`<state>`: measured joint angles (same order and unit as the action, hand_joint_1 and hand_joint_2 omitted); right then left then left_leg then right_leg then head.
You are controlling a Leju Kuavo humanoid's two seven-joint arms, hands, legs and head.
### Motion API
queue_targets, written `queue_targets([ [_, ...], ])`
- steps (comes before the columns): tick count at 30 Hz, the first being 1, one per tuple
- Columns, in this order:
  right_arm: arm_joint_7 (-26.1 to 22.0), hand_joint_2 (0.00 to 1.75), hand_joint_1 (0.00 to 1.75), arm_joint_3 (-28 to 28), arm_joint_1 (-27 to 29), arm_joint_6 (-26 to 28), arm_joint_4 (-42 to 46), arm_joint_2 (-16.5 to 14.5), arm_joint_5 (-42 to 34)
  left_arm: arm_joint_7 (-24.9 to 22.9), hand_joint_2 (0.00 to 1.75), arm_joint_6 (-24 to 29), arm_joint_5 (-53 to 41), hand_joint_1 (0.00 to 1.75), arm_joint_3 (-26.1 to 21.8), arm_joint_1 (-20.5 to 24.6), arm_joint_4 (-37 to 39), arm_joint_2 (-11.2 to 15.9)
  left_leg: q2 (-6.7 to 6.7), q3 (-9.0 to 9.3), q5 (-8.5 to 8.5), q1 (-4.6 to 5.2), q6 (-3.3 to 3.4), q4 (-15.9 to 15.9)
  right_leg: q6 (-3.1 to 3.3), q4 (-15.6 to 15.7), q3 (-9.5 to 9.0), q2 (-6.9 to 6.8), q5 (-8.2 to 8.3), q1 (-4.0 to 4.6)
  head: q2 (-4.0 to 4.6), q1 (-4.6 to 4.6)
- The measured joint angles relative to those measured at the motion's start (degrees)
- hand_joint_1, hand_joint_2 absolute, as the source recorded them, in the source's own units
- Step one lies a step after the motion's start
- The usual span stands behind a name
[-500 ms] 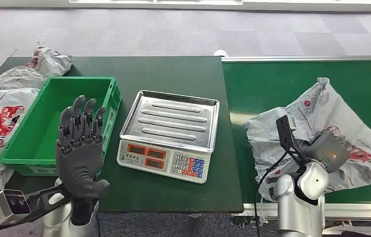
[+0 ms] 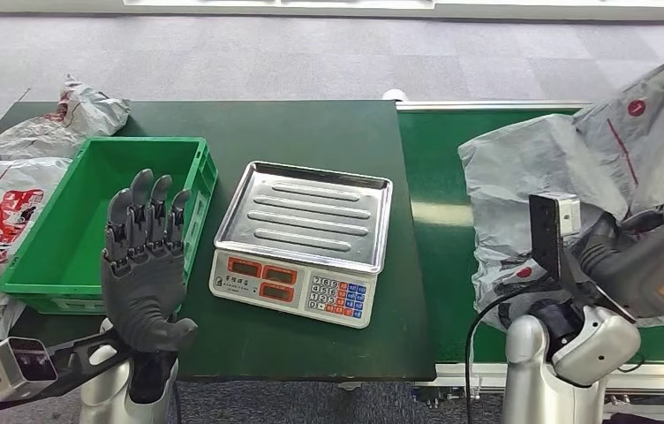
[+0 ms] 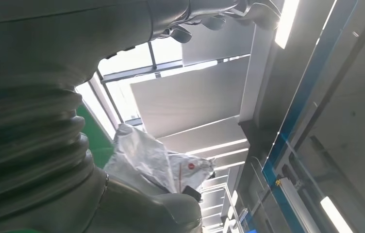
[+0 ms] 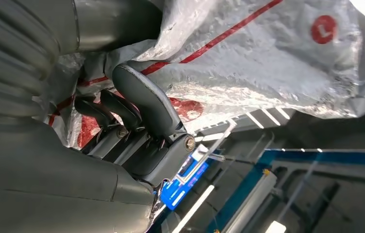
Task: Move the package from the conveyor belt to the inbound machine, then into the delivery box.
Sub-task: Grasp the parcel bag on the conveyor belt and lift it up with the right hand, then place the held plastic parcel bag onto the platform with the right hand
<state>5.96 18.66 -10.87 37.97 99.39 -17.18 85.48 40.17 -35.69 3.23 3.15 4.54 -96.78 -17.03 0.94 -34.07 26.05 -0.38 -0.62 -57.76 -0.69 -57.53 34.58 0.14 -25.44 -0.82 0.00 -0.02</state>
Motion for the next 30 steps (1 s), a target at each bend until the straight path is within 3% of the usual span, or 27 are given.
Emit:
queue_targets([
  [3,-5.7,1.75,1.75,-3.9,-1.0,-3.1,0.1,0.0,-4.8,0.0,1.75,0.0,0.0,0.0,0.4,0.2,0.5,0.0,-0.2,-0.05,0.01,-0.01,0.0,0.0,0.02,0.0,0.01,0.13,0.02,-0.01,0.0,0.0],
  [6,-10.4,1.75,1.75,-11.4,-5.6,-6.0,-5.4,-0.1,-5.8,0.0,1.75,-0.4,0.1,0.0,1.5,0.6,1.0,0.0,-0.59,0.03,-0.02,0.0,-0.02,0.0,0.07,0.0,0.09,0.44,0.15,0.01,0.0,-0.01],
  [10,-11.3,1.75,1.75,-21.5,-14.1,-3.8,-17.8,-1.4,-7.1,0.0,1.75,-0.3,0.1,0.0,3.1,1.0,1.9,0.1,-0.65,0.1,-0.21,-0.02,-0.09,0.0,0.17,0.0,0.16,0.53,0.29,0.11,0.0,-0.01],
  [14,-10.7,1.75,1.75,-29.6,-20.3,-4.8,-27.9,-3.0,-11.3,0.0,1.75,0.0,0.1,0.0,4.2,1.5,2.5,0.1,-0.59,0.07,-0.26,-0.09,-0.14,0.0,0.2,0.0,0.16,0.5,0.3,0.19,0.0,-0.01],
  [24,-9.6,1.75,1.75,-38.3,-26.9,-5.9,-40.5,-3.9,-14.7,0.0,1.75,0.0,0.1,0.0,5.3,2.6,2.8,0.2,-0.51,0.0,-0.25,-0.09,-0.14,0.0,0.19,0.0,0.19,0.44,0.29,0.17,0.0,-0.01],
  [30,-9.5,1.75,1.75,-39.2,-27.6,-5.9,-42.5,-4.0,-14.7,0.0,1.75,0.0,0.1,0.0,5.3,2.7,2.9,0.2,-0.51,0.0,-0.25,-0.09,-0.14,0.0,0.19,0.0,0.19,0.43,0.29,0.17,0.0,0.0],
])
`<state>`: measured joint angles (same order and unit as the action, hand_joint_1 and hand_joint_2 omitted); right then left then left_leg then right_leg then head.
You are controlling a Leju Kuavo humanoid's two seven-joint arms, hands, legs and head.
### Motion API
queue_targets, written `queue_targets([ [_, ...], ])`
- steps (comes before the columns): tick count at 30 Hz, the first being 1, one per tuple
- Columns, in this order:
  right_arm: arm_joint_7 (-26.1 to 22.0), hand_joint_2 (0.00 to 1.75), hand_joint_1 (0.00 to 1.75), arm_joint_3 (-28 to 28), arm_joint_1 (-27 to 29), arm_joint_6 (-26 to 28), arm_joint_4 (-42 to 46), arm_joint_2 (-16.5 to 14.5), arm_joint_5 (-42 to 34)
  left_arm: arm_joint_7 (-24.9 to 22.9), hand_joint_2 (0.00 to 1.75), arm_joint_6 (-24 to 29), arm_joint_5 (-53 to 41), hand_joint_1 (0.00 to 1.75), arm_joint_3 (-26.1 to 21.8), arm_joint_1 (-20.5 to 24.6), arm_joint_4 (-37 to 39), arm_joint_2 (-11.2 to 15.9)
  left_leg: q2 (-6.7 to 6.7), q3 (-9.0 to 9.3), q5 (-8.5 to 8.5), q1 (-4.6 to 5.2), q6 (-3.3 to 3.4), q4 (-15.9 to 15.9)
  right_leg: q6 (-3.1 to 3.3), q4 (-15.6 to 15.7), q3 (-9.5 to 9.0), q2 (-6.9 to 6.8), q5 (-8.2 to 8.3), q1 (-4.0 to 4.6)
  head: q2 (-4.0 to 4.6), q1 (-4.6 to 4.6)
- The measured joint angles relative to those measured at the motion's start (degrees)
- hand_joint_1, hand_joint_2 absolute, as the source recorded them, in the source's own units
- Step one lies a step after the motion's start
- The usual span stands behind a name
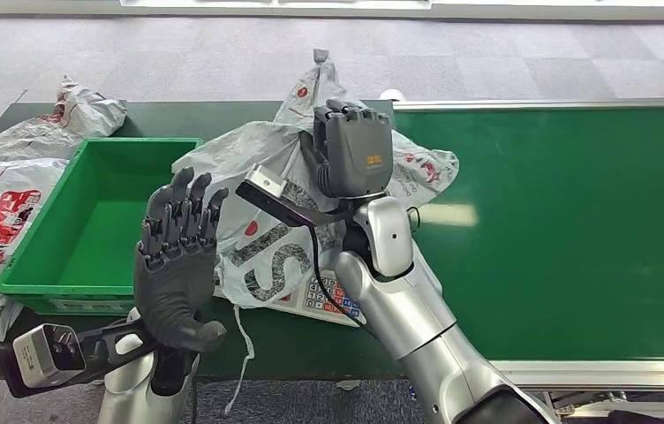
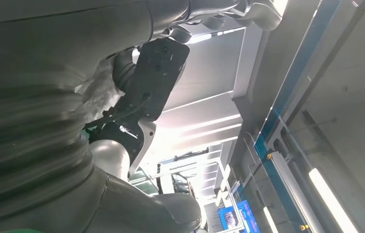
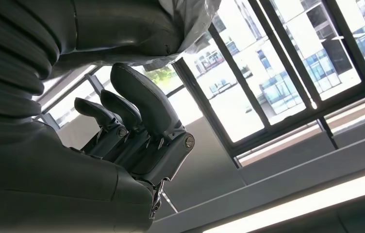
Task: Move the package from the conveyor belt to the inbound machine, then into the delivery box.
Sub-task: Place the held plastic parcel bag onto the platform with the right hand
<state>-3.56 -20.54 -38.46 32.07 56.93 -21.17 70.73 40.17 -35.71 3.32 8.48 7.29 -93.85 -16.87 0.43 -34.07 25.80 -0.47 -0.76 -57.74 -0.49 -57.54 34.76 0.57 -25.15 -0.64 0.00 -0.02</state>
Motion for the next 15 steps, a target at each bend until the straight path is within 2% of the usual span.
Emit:
queue_targets([
  [12,1.1,1.75,1.75,-0.9,-1.4,0.1,-2.7,0.0,-0.5,0.0,1.75,0.0,0.1,0.0,0.0,0.0,0.1,0.0,-0.01,0.0,0.0,0.0,0.0,0.0,0.0,0.0,0.0,0.0,0.0,0.01,0.0,-0.01],
  [15,1.6,1.75,0.44,-2.5,-2.5,0.7,-6.2,0.0,-4.0,0.0,1.75,0.0,0.3,0.0,0.2,0.1,0.5,0.0,-0.01,0.0,0.0,0.0,0.0,0.0,0.0,0.0,0.0,0.0,0.0,0.01,0.0,-0.01],
])
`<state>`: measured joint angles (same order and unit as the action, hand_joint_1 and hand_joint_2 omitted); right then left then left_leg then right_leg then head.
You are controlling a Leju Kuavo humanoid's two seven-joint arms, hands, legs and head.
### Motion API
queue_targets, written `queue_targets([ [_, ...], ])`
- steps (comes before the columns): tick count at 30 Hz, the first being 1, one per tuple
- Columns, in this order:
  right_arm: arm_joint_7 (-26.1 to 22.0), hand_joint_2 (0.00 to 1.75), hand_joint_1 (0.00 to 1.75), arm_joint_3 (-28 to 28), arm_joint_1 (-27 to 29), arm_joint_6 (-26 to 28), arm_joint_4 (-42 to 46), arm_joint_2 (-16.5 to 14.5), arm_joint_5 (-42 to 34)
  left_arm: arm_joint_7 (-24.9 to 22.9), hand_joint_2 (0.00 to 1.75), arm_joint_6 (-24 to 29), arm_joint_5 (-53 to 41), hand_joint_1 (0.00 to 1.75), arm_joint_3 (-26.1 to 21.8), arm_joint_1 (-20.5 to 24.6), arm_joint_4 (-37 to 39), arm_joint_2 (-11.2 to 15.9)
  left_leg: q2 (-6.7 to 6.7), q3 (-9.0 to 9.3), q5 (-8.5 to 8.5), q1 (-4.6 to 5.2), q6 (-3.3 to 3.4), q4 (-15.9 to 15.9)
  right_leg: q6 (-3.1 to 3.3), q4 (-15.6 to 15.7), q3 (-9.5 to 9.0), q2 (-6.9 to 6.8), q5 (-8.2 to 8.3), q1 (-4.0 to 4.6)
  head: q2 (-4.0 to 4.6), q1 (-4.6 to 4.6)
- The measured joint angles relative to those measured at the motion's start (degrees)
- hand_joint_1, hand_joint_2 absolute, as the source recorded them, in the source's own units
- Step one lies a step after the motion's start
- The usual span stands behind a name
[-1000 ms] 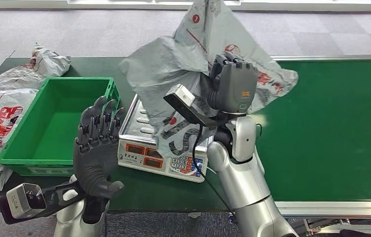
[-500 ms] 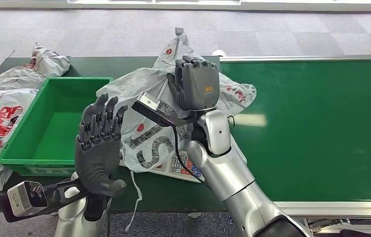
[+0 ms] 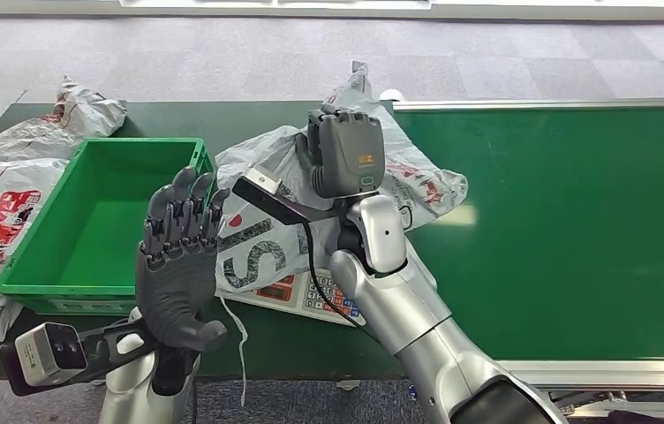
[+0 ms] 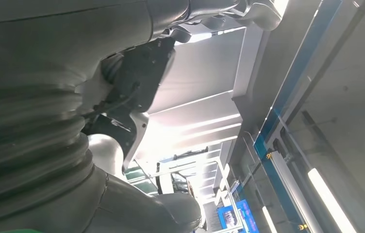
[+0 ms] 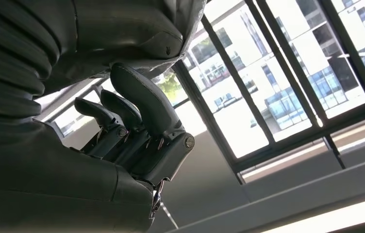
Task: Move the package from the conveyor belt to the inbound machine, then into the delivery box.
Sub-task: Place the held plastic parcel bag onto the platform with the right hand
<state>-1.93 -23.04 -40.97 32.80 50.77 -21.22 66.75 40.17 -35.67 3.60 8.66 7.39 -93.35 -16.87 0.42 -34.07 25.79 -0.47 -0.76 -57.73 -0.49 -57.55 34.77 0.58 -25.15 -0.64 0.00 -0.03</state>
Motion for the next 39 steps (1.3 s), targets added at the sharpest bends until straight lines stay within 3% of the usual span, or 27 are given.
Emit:
queue_targets([
  [1,0.2,1.31,0.0,-0.9,-0.5,0.6,-1.5,0.0,-1.8,0.0,1.75,0.1,0.0,0.0,0.0,0.0,0.2,0.0,0.0,0.0,0.0,0.0,0.0,0.0,0.0,0.0,0.0,0.0,0.0,0.0,0.0,0.0],
  [4,1.5,0.0,0.0,-4.5,-2.2,2.2,-6.5,0.0,-7.5,0.0,1.75,1.0,-0.3,0.0,0.2,0.1,0.7,0.1,0.0,0.01,0.0,0.0,0.0,0.0,0.0,0.0,0.0,0.0,0.0,0.0,0.0,0.0],
  [6,3.4,0.0,0.0,-7.3,-3.0,2.4,-9.5,0.0,-9.0,0.0,1.75,1.7,-0.6,0.0,0.2,0.1,1.0,0.2,0.0,0.0,0.0,0.0,0.0,0.0,0.0,0.0,0.0,0.0,0.0,0.01,0.0,0.0],
  [8,7.6,0.0,0.0,-9.6,-4.0,-0.8,-12.4,0.0,-8.5,0.0,1.75,2.2,-0.8,0.0,0.2,0.1,1.2,0.2,0.01,0.0,0.0,0.0,0.0,0.0,0.0,0.0,0.0,-0.01,0.0,0.01,0.0,-0.01],
  [11,14.4,0.0,0.0,-11.2,-5.2,-12.2,-15.4,0.1,-7.0,0.0,1.75,2.2,-1.3,0.0,0.1,0.2,1.6,0.4,0.05,-0.01,0.0,0.0,0.0,0.0,0.0,0.0,0.01,-0.03,0.0,0.0,0.0,0.0],
  [15,16.7,0.0,0.0,-11.2,-5.7,-23.0,-17.4,0.5,-3.5,0.0,1.75,1.6,-2.5,0.0,-0.2,0.9,2.1,0.4,0.04,-0.02,-0.01,0.0,0.0,0.0,0.0,0.0,0.01,-0.04,0.01,-0.01,0.0,0.01],
  [24,20.3,0.0,0.0,-10.2,-6.9,-28.1,-18.5,0.7,4.1,0.0,1.75,2.5,-3.6,0.0,-0.2,1.6,1.6,0.1,0.04,-0.02,0.0,0.0,0.0,0.0,0.0,0.0,0.03,-0.03,0.01,0.0,0.0,0.0],
  [27,21.0,0.0,0.0,-9.2,-6.8,-25.9,-18.1,0.7,5.9,0.1,1.75,3.3,-3.6,0.0,-0.2,1.6,1.1,0.1,0.04,-0.03,-0.01,0.0,0.0,0.0,0.0,0.0,0.03,-0.03,0.01,0.01,0.0,0.0],
  [29,19.7,0.0,0.0,-7.9,-5.7,-20.2,-15.4,0.9,6.2,0.1,1.75,4.0,-3.6,0.0,-0.2,1.4,0.5,0.1,0.04,-0.03,-0.01,0.0,0.0,0.0,0.0,0.0,0.03,-0.04,0.01,0.01,0.0,0.01],
  [34,7.7,0.0,0.0,-1.9,0.8,-0.9,2.4,1.5,2.2,0.1,1.75,5.2,-3.4,0.0,-0.2,0.8,-0.6,0.1,0.21,-0.07,0.02,0.0,0.01,0.0,0.01,0.0,0.04,-0.14,-0.04,0.0,0.0,0.0],
  [39,1.6,0.0,0.0,2.2,5.5,4.1,15.0,2.0,-1.0,0.1,1.75,5.9,-3.5,0.0,-0.2,0.8,-0.8,0.1,0.22,-0.07,0.06,0.01,0.03,0.0,0.01,0.0,0.05,-0.16,-0.06,-0.02,0.0,0.01],
])
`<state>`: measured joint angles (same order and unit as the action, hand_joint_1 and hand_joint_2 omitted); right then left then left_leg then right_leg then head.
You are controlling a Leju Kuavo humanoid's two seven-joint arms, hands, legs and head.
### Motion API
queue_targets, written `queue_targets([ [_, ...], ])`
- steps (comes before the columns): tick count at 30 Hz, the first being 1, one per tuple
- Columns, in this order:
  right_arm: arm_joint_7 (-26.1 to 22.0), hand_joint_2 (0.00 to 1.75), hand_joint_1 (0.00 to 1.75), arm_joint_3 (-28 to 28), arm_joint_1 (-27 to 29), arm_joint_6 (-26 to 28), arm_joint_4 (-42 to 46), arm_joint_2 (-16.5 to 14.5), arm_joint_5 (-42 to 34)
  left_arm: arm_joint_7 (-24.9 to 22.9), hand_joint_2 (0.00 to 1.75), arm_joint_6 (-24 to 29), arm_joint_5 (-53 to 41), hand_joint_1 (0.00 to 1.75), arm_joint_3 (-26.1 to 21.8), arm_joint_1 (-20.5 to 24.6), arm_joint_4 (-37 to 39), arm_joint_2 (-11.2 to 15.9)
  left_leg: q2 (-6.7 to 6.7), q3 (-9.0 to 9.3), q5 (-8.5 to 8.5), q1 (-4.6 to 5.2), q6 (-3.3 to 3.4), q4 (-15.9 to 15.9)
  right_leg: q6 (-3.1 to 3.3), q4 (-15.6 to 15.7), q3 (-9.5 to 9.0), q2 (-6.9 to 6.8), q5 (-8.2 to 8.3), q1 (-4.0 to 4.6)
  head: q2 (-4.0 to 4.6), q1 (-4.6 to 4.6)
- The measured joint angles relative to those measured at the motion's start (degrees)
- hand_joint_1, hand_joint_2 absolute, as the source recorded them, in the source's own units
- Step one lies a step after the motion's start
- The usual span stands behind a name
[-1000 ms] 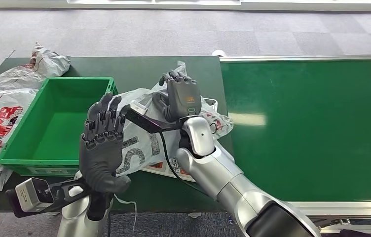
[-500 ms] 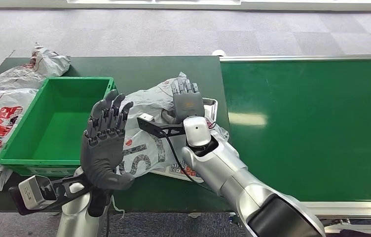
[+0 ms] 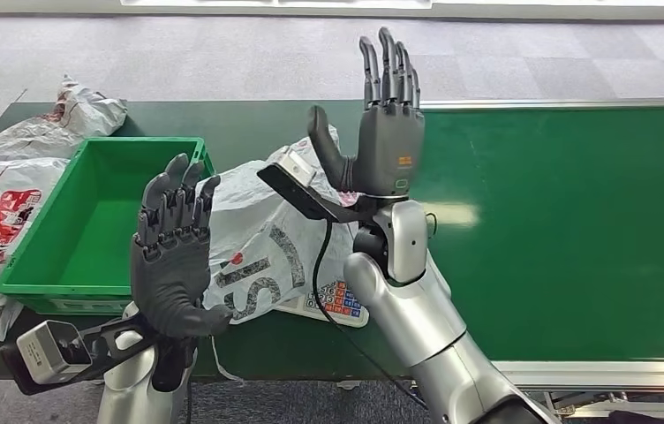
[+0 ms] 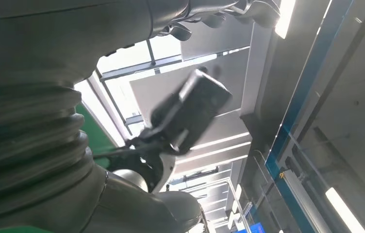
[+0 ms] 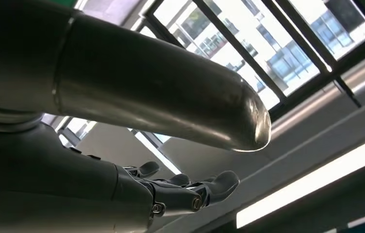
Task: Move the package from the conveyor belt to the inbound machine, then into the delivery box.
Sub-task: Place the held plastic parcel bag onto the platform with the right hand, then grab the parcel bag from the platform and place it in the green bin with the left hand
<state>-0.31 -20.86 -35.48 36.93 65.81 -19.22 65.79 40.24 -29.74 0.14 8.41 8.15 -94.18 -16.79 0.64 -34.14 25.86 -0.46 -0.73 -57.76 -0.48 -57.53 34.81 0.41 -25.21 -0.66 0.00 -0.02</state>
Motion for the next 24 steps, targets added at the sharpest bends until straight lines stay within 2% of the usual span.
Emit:
queue_targets([
  [4,-3.1,0.0,0.0,2.8,2.9,2.0,6.1,0.0,-2.8,0.0,1.75,0.2,-0.4,0.0,0.0,0.0,0.0,0.0,0.0,0.02,-0.01,0.01,0.0,0.0,0.0,0.0,-0.02,0.0,0.02,0.01,0.0,-0.01],
  [10,-3.9,0.0,0.0,5.2,5.1,2.1,10.5,0.0,-3.5,0.0,1.75,0.3,-0.9,0.0,0.0,0.0,0.1,0.0,-0.07,0.05,-0.02,0.0,-0.01,0.0,0.0,0.0,-0.02,0.04,0.03,0.02,0.0,-0.01],
  [12,-5.5,0.87,0.0,5.9,5.7,2.5,11.8,0.0,-3.8,0.0,1.75,1.1,-1.8,0.0,0.0,0.0,0.3,0.0,-0.07,0.05,-0.02,0.0,-0.01,0.0,0.0,0.0,-0.01,0.04,0.03,0.02,0.0,-0.01],
  [14,-9.3,1.75,0.0,7.2,6.9,2.9,14.4,-0.2,-5.0,-0.7,1.75,3.8,-4.9,0.0,0.1,0.1,0.8,0.0,-0.06,0.05,-0.01,0.01,-0.01,0.0,0.0,0.0,0.01,0.04,0.03,0.02,0.0,-0.02],
  [16,-15.4,1.75,0.0,9.2,8.8,3.1,19.2,-0.5,-8.3,-4.1,1.75,11.0,-13.6,0.0,0.4,0.8,2.7,0.0,0.05,0.03,-0.01,0.01,0.0,0.0,-0.02,0.0,0.0,-0.05,0.01,0.01,0.0,-0.02],
  [20,-29.0,1.75,0.0,13.5,14.1,3.3,32.3,-0.9,-20.3,-14.8,1.75,32.4,-40.4,0.0,1.5,5.7,13.7,0.4,0.3,0.0,-0.01,0.02,0.02,0.0,-0.07,0.0,-0.09,-0.23,-0.04,-0.04,0.0,0.01],
  [22,-33.0,1.75,0.0,14.3,16.9,3.3,37.3,-1.0,-24.7,-17.7,1.75,38.6,-47.0,0.0,1.7,9.4,21.5,0.6,0.19,0.02,0.0,0.04,0.03,0.0,-0.09,0.0,-0.09,-0.16,-0.01,-0.08,0.0,0.01],
  [24,-34.7,1.75,0.0,14.6,18.7,3.3,41.1,-1.1,-26.6,-19.0,1.75,41.5,-49.8,0.0,1.9,12.3,28.2,0.9,-0.02,0.04,0.01,0.07,0.04,0.0,-0.12,0.0,-0.05,-0.01,0.03,-0.1,0.0,0.0],
])
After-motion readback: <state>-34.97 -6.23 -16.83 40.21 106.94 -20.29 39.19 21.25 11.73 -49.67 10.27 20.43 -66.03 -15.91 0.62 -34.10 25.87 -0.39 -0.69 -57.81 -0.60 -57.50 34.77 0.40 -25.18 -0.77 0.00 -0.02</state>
